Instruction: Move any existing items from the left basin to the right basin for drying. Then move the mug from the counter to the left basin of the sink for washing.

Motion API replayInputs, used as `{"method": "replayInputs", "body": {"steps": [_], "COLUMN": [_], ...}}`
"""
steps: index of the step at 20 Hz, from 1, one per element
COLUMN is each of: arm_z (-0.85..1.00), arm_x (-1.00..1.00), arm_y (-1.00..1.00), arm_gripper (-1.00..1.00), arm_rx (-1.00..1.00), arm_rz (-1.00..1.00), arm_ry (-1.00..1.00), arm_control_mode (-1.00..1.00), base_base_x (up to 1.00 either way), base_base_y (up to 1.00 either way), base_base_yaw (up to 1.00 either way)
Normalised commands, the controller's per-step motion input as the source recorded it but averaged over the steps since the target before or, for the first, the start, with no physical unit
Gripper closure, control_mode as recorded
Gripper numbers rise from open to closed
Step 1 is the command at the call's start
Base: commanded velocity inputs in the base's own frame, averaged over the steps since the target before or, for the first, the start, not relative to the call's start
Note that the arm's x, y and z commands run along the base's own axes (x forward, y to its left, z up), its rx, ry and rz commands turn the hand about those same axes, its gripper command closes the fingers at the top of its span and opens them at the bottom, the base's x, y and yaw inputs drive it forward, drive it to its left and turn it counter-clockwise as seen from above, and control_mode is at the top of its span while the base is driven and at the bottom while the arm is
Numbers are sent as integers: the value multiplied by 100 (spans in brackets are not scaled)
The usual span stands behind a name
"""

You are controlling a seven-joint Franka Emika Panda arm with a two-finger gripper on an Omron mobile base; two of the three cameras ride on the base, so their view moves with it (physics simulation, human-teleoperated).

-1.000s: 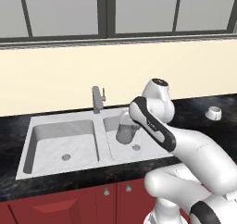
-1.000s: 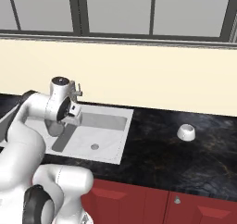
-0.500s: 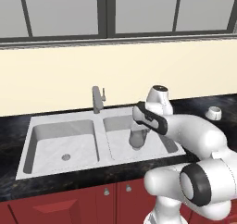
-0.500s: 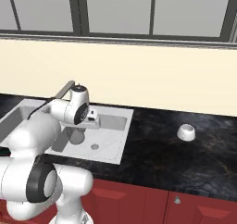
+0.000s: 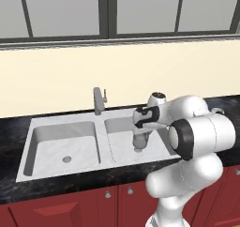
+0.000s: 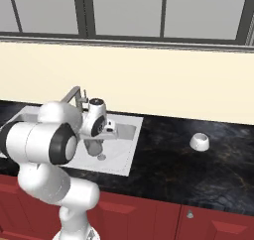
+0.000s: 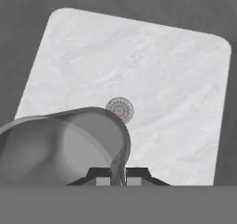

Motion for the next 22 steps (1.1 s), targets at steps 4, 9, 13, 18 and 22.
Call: {"method": "replayInputs", "body": {"steps": [4,9,13,18,22], "arm_z": [-55,-41,-26,-20,-18], "arm_x": [58,42,31,26,25], "arm_y": [0,-5,-17,-14,-14], "arm_gripper": [100,100,100,100,100], "arm_rx": [-3,-4,0,0,0], "arm_rz": [0,0,0,0,0], "arm_ry": [-2,-2,-1,0,0], "arm_control_mode": [-100,-100,-100,-100,-100], "base_base_x": [0,0,0,0,0], "base_base_y": [0,0,0,0,0], "base_base_yaw": [0,0,0,0,0]}}
